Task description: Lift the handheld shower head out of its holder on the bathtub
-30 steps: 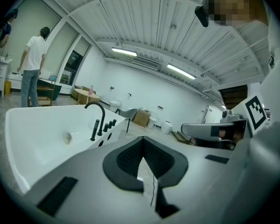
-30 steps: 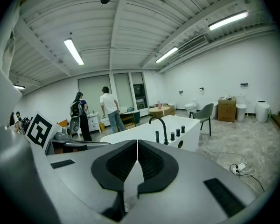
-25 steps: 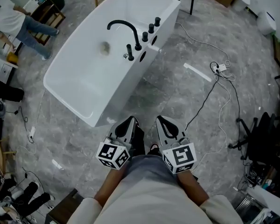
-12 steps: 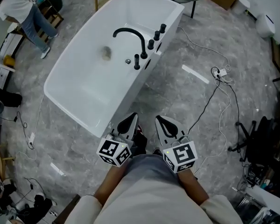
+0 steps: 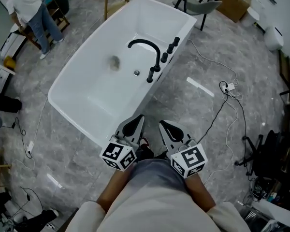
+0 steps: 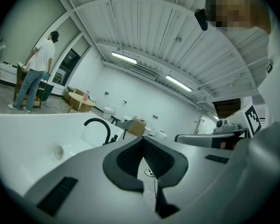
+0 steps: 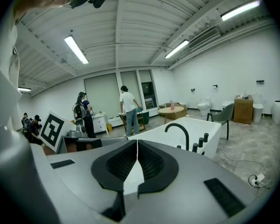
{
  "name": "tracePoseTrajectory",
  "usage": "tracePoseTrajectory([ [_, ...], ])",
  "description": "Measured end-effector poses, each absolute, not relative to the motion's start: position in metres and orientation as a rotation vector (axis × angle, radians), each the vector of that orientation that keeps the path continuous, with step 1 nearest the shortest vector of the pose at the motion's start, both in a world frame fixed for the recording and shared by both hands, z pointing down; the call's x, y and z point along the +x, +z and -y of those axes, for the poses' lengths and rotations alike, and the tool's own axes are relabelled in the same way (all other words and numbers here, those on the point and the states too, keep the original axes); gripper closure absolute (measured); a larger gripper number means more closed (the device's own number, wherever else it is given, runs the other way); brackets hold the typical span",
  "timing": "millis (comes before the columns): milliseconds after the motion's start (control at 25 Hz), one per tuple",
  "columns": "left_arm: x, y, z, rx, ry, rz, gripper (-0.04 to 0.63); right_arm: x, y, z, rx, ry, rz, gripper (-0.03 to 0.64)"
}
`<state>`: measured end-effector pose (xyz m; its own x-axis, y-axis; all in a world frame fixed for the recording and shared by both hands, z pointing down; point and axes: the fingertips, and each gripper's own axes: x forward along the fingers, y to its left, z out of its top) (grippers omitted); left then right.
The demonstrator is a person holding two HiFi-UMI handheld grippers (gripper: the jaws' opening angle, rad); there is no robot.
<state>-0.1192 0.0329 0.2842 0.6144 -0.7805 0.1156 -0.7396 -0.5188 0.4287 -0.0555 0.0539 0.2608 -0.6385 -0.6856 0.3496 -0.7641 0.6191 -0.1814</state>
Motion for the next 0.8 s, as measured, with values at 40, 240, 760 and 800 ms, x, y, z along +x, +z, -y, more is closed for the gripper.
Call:
tracePoseTrajectory([
  [40, -0.123, 0.285, -0.033, 2.399, -0.133, 1.211, 0.589, -0.058, 0.259, -0.053, 1.189, 0.480, 2.613, 0.597],
  [240, -0.139, 0.290, -0.035, 2.366, -0.157, 1.220, 0.589, -0.065, 0.252, -0.051, 1.226, 0.497, 2.629, 0.597],
  [760, -0.135, 0.294, -0.008, 2.370, -0.159, 1.215, 0.589, -0.064, 0.253, -0.020, 1.257, 0.472, 2.632, 0.597],
  [800, -0.134, 0.295, -0.003, 2.372, -0.155, 1.218, 0.589, -0.063, 0.255, -0.014, 1.261, 0.460, 2.624, 0.597],
])
